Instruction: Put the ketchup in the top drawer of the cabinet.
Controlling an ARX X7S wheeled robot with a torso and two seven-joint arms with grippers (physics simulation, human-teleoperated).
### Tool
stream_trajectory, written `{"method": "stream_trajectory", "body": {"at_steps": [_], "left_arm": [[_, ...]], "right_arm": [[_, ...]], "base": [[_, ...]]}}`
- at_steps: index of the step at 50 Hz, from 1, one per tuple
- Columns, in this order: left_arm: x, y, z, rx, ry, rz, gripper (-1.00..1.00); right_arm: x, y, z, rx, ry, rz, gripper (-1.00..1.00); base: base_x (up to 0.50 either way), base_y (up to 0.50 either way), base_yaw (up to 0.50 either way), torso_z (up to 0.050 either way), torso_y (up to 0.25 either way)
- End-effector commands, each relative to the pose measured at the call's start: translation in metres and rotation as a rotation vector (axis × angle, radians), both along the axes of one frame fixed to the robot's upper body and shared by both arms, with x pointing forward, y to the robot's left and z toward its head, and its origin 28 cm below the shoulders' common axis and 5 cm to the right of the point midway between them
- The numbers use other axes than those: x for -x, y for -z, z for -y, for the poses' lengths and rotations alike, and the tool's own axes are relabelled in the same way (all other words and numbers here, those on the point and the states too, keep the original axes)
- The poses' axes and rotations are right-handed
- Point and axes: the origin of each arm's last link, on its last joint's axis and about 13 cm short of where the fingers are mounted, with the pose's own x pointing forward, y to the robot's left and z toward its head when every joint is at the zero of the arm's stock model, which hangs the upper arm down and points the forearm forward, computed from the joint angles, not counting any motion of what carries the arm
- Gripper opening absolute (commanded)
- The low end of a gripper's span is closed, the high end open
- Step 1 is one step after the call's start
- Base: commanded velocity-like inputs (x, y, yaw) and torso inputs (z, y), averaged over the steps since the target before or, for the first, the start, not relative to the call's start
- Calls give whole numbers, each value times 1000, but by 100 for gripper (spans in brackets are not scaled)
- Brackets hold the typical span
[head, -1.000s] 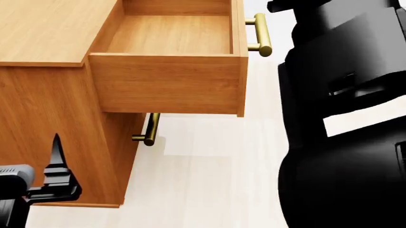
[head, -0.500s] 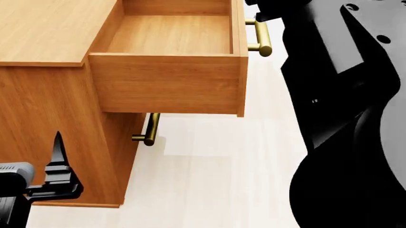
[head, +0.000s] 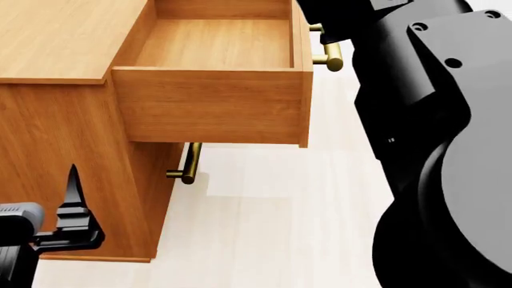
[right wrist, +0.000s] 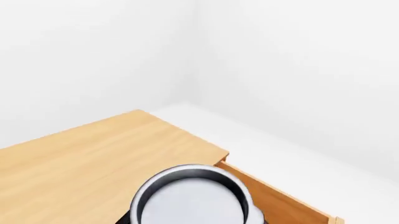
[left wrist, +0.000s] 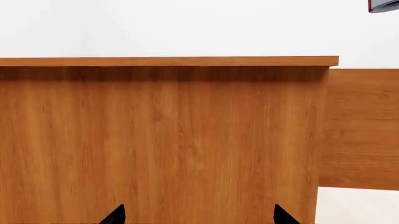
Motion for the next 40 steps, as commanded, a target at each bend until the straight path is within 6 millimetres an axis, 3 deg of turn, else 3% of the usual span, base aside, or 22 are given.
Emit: {"method": "stream_trajectory", "body": {"at_steps": [1,40], "left_arm": [[0,3,0,0,1,-5,100],[0,7,-1,2,-7,-18,100]], "right_arm": [[-1,7,0,19,-31,-49,-100],[-4,31,-1,-35,-53,-153,-100]], "base": [[0,0,0,0,0],[0,0,0,0,0]]}}
